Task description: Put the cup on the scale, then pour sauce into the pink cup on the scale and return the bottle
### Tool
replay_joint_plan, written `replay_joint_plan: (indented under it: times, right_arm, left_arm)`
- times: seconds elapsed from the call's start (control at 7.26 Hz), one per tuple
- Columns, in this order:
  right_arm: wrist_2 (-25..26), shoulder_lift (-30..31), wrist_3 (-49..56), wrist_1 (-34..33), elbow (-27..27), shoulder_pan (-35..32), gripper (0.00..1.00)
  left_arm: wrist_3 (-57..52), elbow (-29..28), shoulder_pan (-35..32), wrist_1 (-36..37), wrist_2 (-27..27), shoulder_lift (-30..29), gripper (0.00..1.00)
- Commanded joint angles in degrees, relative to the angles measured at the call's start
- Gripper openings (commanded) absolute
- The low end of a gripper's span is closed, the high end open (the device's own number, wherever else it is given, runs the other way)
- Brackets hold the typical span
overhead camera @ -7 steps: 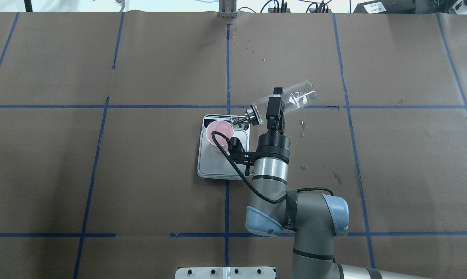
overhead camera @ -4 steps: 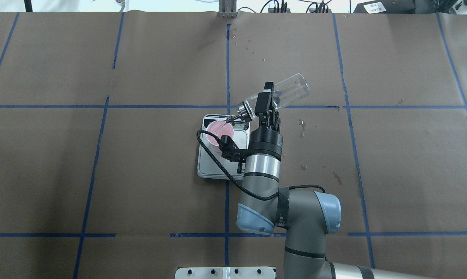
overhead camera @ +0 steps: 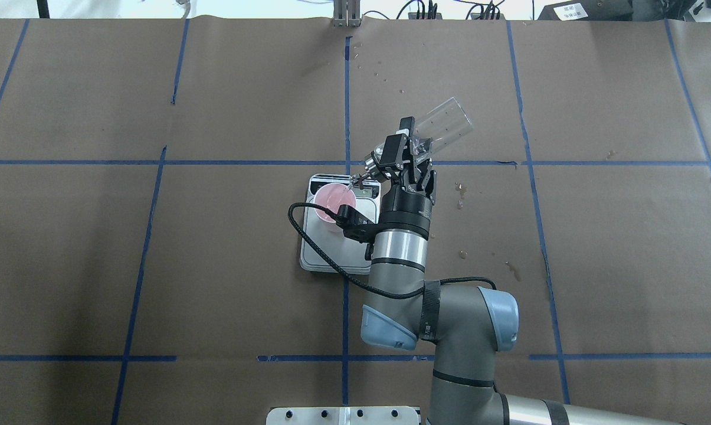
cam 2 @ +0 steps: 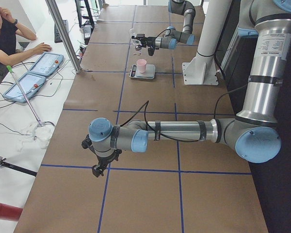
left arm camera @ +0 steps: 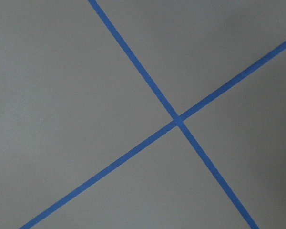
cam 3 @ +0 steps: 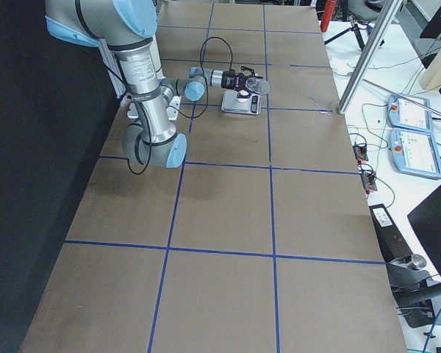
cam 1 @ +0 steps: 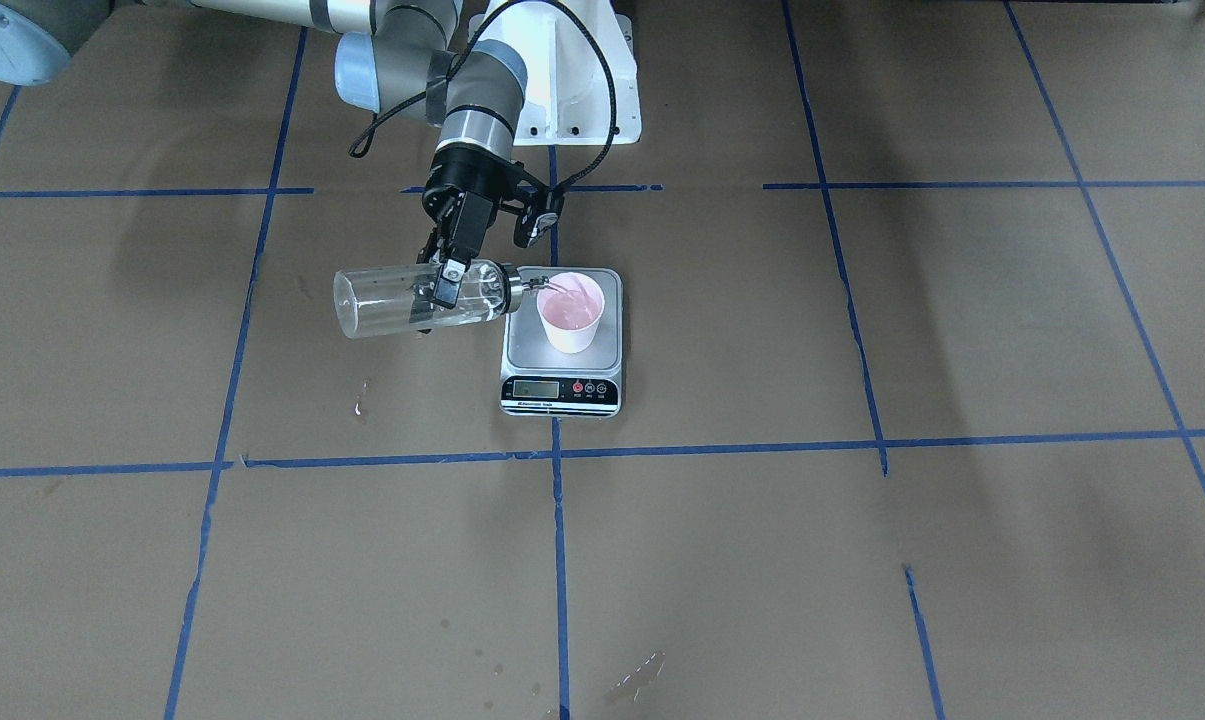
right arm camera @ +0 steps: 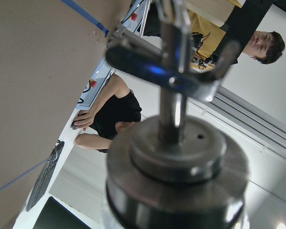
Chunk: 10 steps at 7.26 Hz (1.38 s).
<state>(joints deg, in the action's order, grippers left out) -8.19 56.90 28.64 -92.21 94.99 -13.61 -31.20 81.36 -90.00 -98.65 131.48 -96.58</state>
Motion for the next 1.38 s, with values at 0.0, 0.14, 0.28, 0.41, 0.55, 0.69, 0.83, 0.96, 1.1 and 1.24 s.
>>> replay_joint_plan:
  times: [0.0, 0.14, 0.28, 0.41, 0.55, 0.69, 0.83, 0.96, 1.1, 1.24]
  right_arm:
    - [2.04, -0.12, 9.75, 0.1, 0.02, -0.19, 0.0]
    - [1.96, -0.21, 9.68, 0.62, 0.02, -0.19, 0.0]
    - [1.78, -0.47, 8.64, 1.41, 0.02, -0.27, 0.0]
    - [1.34, -0.39, 6.8, 6.29, -0.15, -0.36, 0.0]
    - [0.56, -0.21, 1.74, 8.43, -2.16, -0.36, 0.0]
    - [-0.32, -0.21, -5.01, 8.53, -4.0, -0.28, 0.0]
    - [-2.24, -0.38, -9.43, 8.62, -4.02, -0.28, 0.0]
    - [-3.4, -0.39, -14.7, 8.62, -4.02, -0.28, 0.0]
    - [-5.49, -0.39, -21.28, 8.62, -4.02, -0.28, 0.0]
    - [-6.13, -0.13, -24.56, 8.62, -4.11, -0.28, 0.0]
  left_arm:
    - [0.0, -0.06, 0.0, -0.05, 0.0, -0.01, 1.0]
    - [0.0, -0.06, 0.0, -0.05, 0.0, -0.01, 1.0]
    - [0.0, -0.06, 0.0, -0.05, 0.0, -0.01, 1.0]
    - [0.0, -0.06, 0.0, -0.05, 0.0, -0.01, 1.0]
    - [0.0, -0.06, 0.0, -0.05, 0.0, -0.01, 1.0]
    - [0.0, 0.03, 0.0, 0.04, 0.0, -0.01, 1.0]
    - [0.0, 0.03, 0.0, 0.04, -0.09, -0.27, 1.0]
    - [0.0, 0.03, 0.0, 0.04, 0.0, -0.36, 1.0]
    - [0.09, 0.03, 0.0, 0.04, 0.0, -0.37, 1.0]
    - [0.0, 0.03, 0.0, 0.04, 0.0, -0.54, 1.0]
